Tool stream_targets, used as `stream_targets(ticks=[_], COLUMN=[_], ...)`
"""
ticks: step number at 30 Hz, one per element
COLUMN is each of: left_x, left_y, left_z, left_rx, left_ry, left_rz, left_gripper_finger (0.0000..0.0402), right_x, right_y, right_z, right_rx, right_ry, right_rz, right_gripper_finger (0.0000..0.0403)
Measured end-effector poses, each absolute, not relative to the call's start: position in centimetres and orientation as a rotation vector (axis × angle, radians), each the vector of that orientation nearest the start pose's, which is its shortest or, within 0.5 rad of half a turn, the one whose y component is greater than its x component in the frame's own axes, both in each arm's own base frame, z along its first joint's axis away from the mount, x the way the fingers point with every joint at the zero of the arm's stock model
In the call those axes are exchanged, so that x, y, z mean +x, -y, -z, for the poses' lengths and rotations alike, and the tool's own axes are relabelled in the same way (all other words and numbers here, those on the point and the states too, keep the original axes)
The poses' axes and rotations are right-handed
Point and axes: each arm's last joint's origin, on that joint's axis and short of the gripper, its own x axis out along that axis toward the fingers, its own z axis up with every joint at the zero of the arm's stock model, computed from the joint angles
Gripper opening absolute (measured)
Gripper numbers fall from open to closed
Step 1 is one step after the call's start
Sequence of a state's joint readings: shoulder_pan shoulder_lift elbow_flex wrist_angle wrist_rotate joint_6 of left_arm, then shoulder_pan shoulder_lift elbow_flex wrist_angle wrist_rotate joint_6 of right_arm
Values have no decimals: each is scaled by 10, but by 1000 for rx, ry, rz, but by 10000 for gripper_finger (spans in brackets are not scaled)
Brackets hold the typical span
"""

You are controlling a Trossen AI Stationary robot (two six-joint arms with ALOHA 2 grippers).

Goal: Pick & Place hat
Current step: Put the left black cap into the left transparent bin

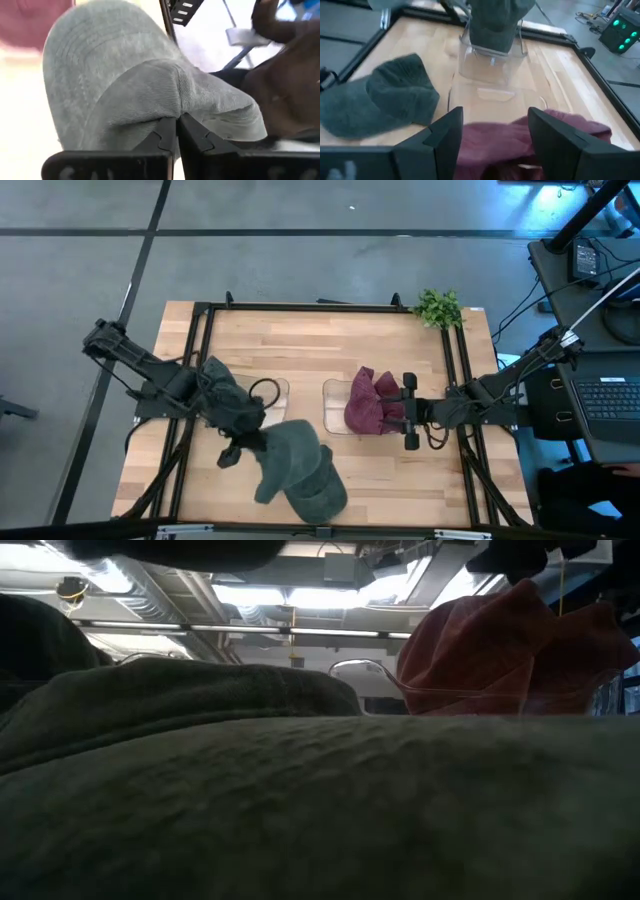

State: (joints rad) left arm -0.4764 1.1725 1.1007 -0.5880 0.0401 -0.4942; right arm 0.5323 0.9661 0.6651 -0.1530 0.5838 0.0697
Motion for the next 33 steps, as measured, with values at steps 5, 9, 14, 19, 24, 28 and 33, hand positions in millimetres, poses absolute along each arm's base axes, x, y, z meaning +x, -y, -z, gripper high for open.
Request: stream_targets(ticks=[5,9,14,19,24,28,33], left_x=[226,231,235,236,236,236,236], left_y=[95,85,77,74,71,69,67], left_z=[-327,-329,-335,-337,-337,-338,-341], left_rx=[34,412,878,1306,1475,1541,1613], left_ry=[-677,-609,-558,-585,-619,-640,-697], left_rz=[316,260,104,107,102,85,-21], left_gripper_finger=[3,3,3,3,3,3,4], right_x=[188,191,200,212,230,256,285], right_y=[-92,-90,-73,-54,-46,-45,-49], right_z=[-274,-283,-286,-287,-301,-298,-286], right_rx=[-107,21,212,256,230,217,269], right_ry=[-290,-206,-153,-122,-108,-159,-215], right_rz=[62,83,183,285,282,267,271], right_gripper_finger=[221,221,221,221,221,221,221])
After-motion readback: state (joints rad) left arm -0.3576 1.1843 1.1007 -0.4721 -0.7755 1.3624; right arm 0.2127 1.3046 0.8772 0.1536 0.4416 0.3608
